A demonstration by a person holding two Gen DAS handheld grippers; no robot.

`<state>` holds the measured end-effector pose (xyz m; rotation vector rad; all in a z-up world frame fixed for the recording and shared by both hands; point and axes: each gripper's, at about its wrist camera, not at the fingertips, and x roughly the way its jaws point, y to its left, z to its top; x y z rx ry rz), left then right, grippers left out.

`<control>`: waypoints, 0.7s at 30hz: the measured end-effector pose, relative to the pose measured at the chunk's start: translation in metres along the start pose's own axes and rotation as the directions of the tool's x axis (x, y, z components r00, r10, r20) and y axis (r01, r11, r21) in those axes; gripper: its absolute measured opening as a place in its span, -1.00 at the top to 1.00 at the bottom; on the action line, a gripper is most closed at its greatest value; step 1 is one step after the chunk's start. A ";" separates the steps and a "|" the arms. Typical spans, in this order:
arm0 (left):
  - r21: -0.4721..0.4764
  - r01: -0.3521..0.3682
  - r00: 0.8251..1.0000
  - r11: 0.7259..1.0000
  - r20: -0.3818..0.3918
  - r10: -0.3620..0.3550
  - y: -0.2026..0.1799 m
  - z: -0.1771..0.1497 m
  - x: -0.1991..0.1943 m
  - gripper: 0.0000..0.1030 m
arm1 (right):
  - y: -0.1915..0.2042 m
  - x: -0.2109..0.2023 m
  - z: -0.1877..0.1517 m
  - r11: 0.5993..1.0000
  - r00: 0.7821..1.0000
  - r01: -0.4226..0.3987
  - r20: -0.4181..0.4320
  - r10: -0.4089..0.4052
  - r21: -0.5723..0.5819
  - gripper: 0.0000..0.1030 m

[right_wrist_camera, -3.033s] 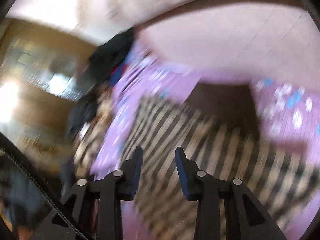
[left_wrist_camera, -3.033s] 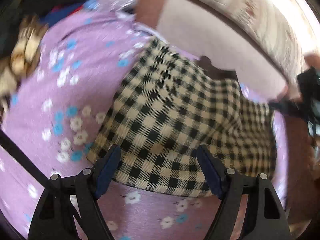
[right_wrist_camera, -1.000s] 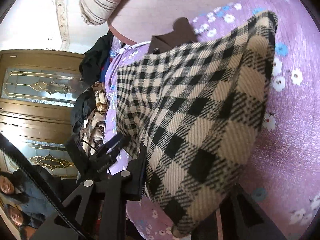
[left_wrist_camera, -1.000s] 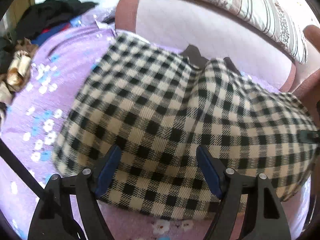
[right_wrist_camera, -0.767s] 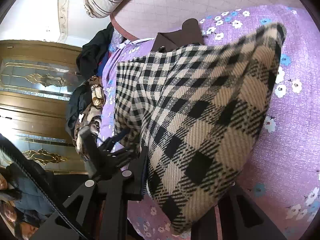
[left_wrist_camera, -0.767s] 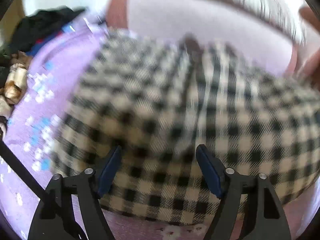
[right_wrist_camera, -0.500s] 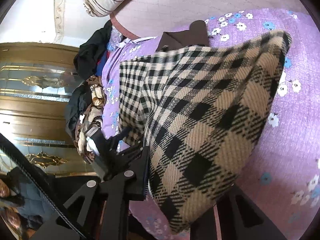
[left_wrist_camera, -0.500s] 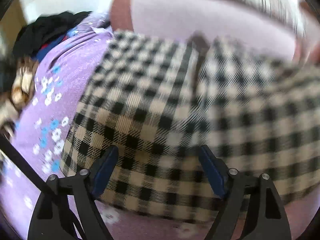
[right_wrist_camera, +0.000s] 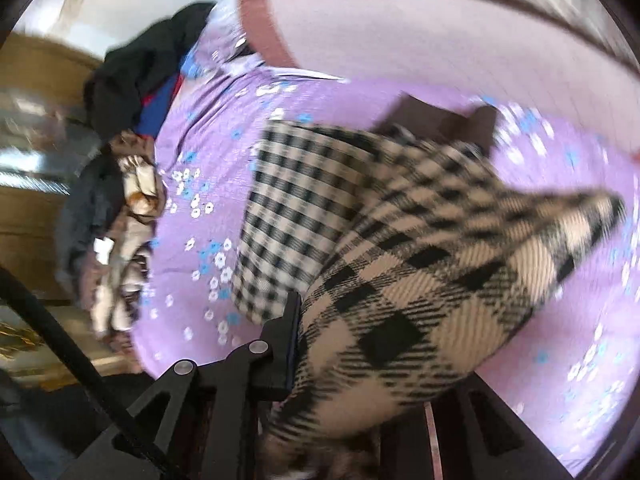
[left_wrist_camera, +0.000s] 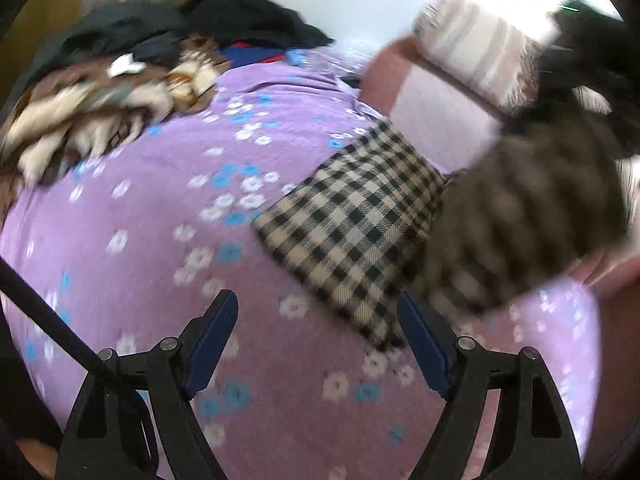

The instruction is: Fold large clothes

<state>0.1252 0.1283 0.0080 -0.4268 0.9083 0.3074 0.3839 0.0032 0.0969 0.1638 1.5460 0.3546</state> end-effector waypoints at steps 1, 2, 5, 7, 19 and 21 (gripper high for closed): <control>-0.038 -0.002 1.000 0.999 0.000 0.002 0.008 -0.005 -0.010 -0.57 | 0.021 0.011 0.005 0.998 0.999 0.043 0.013 -0.043 -0.036 0.62; -0.068 0.005 1.000 0.998 0.005 -0.005 0.016 -0.010 -0.017 -0.57 | 0.042 0.023 0.010 0.994 0.996 0.089 0.026 -0.088 -0.057 0.62; -0.144 0.004 1.000 0.990 0.006 -0.003 0.036 -0.024 -0.037 -0.57 | 0.098 0.081 0.017 0.948 0.960 0.278 0.090 -0.266 -0.157 0.56; -0.187 -0.012 1.000 0.982 0.006 0.014 0.050 -0.036 -0.046 -0.57 | 0.117 0.118 0.014 0.897 0.919 0.393 0.124 -0.375 -0.203 0.27; -0.168 0.041 0.999 0.985 -0.002 -0.042 0.050 -0.032 -0.047 -0.57 | 0.178 0.127 -0.029 0.660 0.949 0.305 0.165 -0.267 -0.686 -0.42; -0.167 0.111 0.994 0.980 0.018 -0.109 0.046 -0.017 -0.039 -0.57 | 0.172 0.086 -0.019 0.714 0.990 0.142 0.077 -0.122 -0.685 -0.41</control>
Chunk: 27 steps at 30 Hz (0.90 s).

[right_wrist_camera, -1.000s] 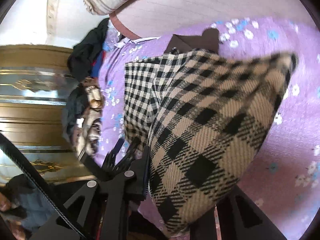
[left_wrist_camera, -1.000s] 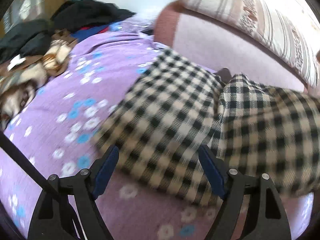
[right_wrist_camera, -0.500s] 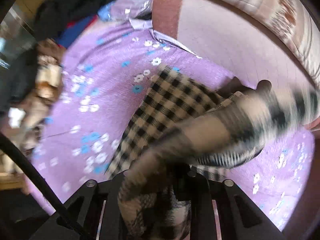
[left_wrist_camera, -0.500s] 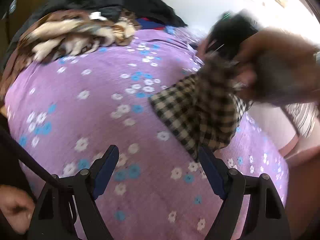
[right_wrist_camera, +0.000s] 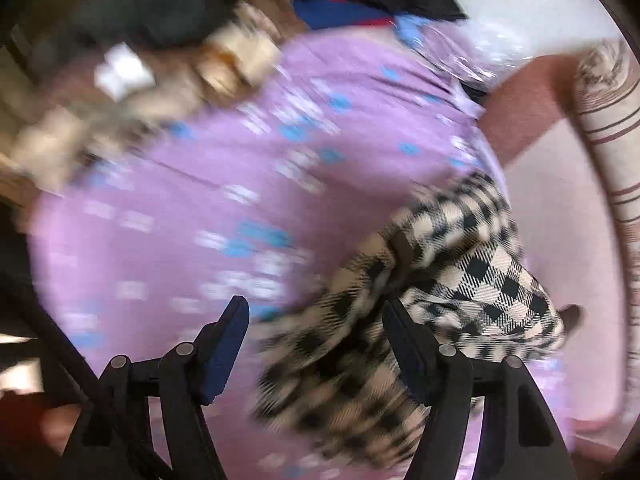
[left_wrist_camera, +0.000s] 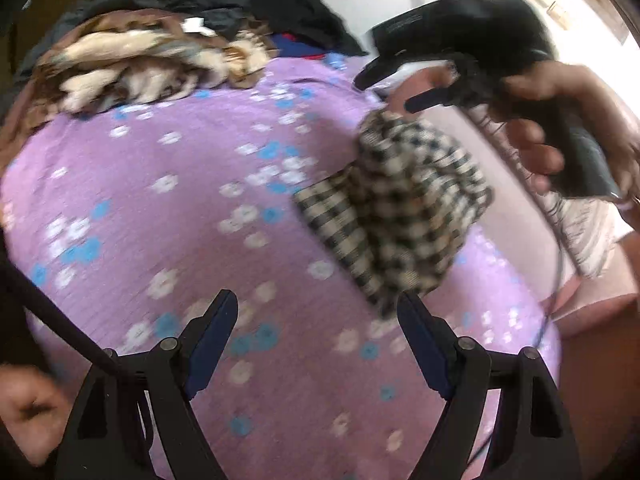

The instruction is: Fold large clothes

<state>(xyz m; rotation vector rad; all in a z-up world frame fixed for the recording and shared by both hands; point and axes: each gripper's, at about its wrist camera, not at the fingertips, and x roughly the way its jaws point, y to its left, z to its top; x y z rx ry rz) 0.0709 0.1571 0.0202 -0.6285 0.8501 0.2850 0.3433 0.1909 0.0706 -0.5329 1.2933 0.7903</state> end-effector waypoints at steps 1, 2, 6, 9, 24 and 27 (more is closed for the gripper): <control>0.005 0.019 1.000 1.000 -0.003 -0.019 -0.003 0.004 0.003 -0.57 | -0.011 -0.017 0.000 0.999 0.999 -0.026 0.029 0.025 0.026 -0.41; 0.019 0.047 0.999 0.999 -0.008 -0.047 -0.007 0.011 0.009 -0.57 | -0.030 -0.031 -0.002 0.995 0.995 -0.084 0.056 0.081 0.058 -0.41; 0.079 0.114 0.993 0.990 -0.025 -0.113 -0.028 0.032 0.032 -0.57 | -0.091 -0.039 -0.022 0.969 0.982 -0.180 0.096 0.165 0.172 0.24; 0.140 0.135 0.991 0.981 -0.033 -0.132 -0.047 0.042 0.047 -0.57 | -0.119 -0.023 -0.049 0.958 0.980 -0.199 0.073 0.188 0.206 0.38; 0.141 -0.258 0.952 0.956 -0.130 0.277 -0.029 0.113 0.182 -0.58 | -0.196 0.103 -0.033 0.876 0.967 -0.245 0.039 0.252 0.415 0.28; 0.066 -0.172 0.980 0.983 -0.086 0.177 -0.024 0.104 0.150 -0.57 | -0.195 0.076 -0.051 0.858 0.944 -0.329 0.109 0.312 0.394 0.26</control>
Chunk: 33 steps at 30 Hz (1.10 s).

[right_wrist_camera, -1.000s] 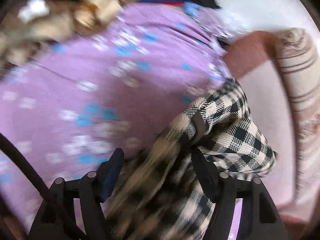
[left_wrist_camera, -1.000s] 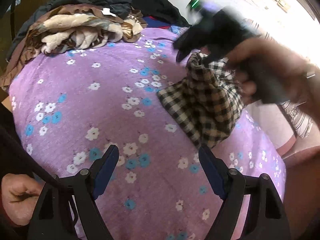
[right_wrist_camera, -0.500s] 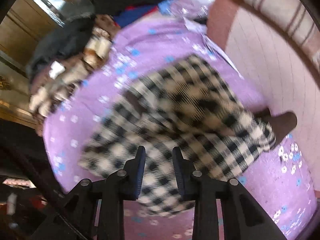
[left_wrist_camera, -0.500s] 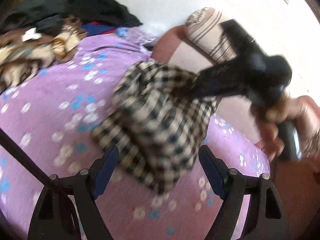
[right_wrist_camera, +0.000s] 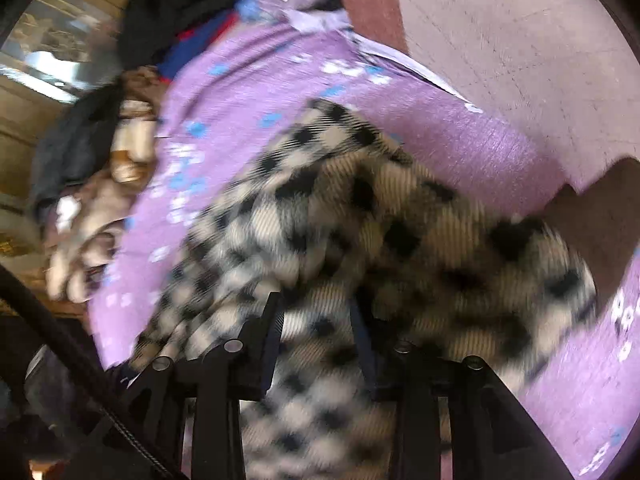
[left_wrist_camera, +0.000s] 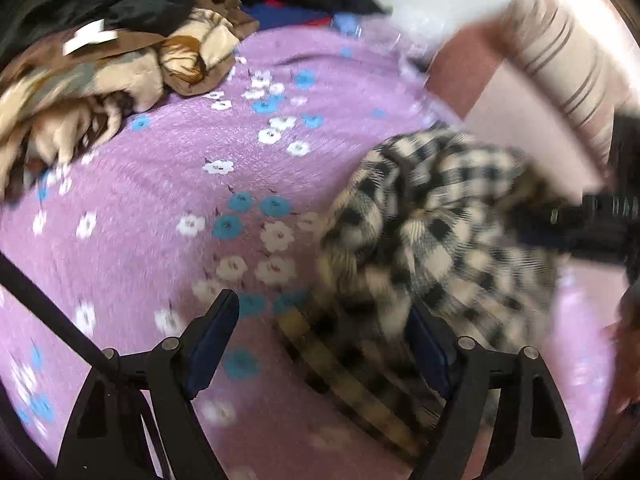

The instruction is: Fold large clothes

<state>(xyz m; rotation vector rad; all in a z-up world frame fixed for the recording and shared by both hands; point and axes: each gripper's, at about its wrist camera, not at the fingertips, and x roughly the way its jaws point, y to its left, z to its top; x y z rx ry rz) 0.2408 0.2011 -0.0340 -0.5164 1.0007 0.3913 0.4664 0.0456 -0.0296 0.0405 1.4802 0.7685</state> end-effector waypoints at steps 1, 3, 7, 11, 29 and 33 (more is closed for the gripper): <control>-0.021 0.030 0.999 0.999 0.027 -0.029 0.003 -0.011 -0.016 -0.57 | 0.001 -0.012 -0.012 0.999 0.999 -0.034 0.017 0.034 -0.003 0.18; -0.027 0.053 0.997 0.998 0.056 -0.051 0.004 -0.038 -0.040 -0.57 | 0.007 -0.039 -0.045 0.996 0.995 -0.077 0.066 0.079 -0.042 -0.02; -0.017 0.096 0.995 0.995 0.023 -0.095 -0.006 -0.096 -0.075 -0.57 | 0.010 -0.065 -0.124 0.995 0.990 -0.084 0.112 0.089 -0.053 -0.07; 0.013 0.098 0.994 0.995 -0.040 -0.098 -0.017 -0.131 -0.096 -0.57 | 0.007 -0.073 -0.191 0.997 0.989 -0.067 0.129 0.069 -0.026 -0.07; 0.200 -0.007 0.974 0.980 -0.219 0.051 -0.073 -0.193 -0.180 -0.57 | -0.037 -0.075 -0.300 0.964 0.975 0.203 0.054 -0.215 0.173 -0.11; 0.255 -0.026 0.972 0.967 -0.221 0.085 -0.082 -0.202 -0.177 -0.57 | -0.049 -0.067 -0.311 0.939 0.954 0.282 0.048 -0.297 0.194 -0.13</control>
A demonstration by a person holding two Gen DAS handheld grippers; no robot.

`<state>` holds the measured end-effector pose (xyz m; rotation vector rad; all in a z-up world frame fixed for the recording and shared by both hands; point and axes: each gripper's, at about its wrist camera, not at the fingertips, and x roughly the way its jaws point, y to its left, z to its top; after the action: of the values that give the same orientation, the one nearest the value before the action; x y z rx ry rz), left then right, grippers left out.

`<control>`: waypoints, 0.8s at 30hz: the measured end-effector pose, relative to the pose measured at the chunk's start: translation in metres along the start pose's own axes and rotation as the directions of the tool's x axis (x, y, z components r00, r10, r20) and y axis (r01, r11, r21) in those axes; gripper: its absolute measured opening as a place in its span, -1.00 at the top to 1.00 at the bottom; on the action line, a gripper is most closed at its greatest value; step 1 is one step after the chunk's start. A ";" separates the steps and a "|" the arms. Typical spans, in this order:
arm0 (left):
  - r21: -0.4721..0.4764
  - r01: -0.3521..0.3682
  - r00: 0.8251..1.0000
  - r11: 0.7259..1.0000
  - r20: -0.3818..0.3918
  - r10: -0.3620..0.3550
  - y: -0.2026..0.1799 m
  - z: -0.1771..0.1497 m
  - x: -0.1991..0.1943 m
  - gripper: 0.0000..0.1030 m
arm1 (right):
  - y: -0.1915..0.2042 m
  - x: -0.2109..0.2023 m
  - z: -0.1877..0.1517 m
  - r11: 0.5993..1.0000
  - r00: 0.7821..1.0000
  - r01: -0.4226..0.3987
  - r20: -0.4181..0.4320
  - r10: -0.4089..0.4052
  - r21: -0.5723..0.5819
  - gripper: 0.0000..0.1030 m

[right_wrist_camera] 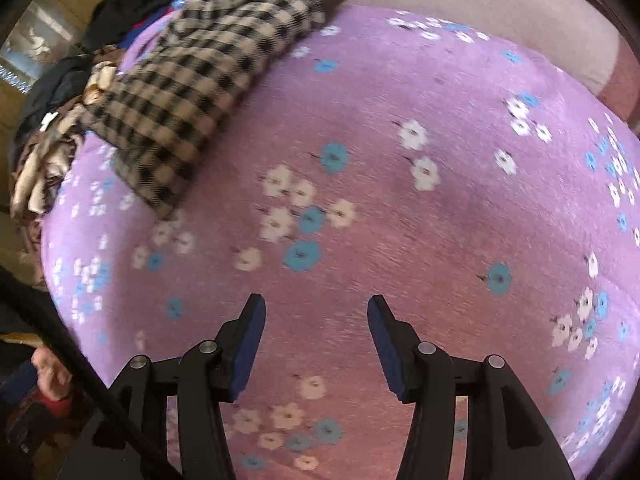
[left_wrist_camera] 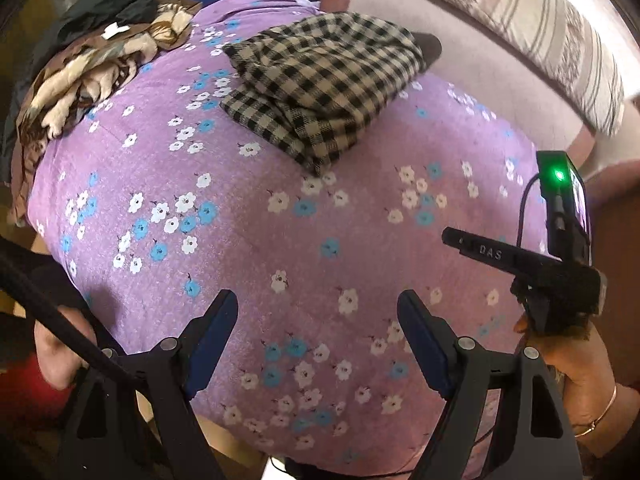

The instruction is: Fold large clothes

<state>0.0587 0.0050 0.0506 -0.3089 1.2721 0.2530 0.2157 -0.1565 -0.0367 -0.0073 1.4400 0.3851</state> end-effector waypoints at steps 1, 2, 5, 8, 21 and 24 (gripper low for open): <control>0.009 -0.005 1.000 1.000 0.000 0.005 -0.002 -0.002 0.002 -0.57 | -0.003 0.003 -0.002 1.000 1.000 0.014 -0.001 -0.014 0.014 -0.13; 0.011 -0.008 1.000 1.000 0.000 0.008 -0.004 -0.002 0.004 -0.57 | -0.007 0.006 -0.004 0.999 1.000 0.025 -0.001 -0.025 0.027 -0.13; 0.011 0.000 1.000 1.000 -0.004 0.000 -0.007 -0.003 0.014 -0.57 | -0.015 0.013 -0.009 0.998 0.999 0.046 -0.003 -0.046 0.042 -0.14; 0.050 -0.010 1.000 0.999 0.005 0.010 -0.012 -0.003 0.028 -0.57 | -0.023 0.019 -0.014 0.996 0.997 0.071 0.002 -0.071 0.049 -0.14; 0.300 -0.014 0.988 0.954 0.154 -0.034 -0.043 0.026 0.137 -0.56 | -0.025 0.029 -0.046 0.987 0.969 0.150 0.189 -0.156 0.049 -0.62; 0.314 -0.025 0.979 0.949 0.202 -0.041 -0.043 0.037 0.160 -0.60 | -0.012 0.035 -0.062 0.975 0.941 0.217 0.253 -0.224 0.055 -0.74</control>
<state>0.1517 -0.0190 -0.0895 -0.0114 1.0851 0.0690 0.1619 -0.1733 -0.0813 -0.0935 1.1711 0.1742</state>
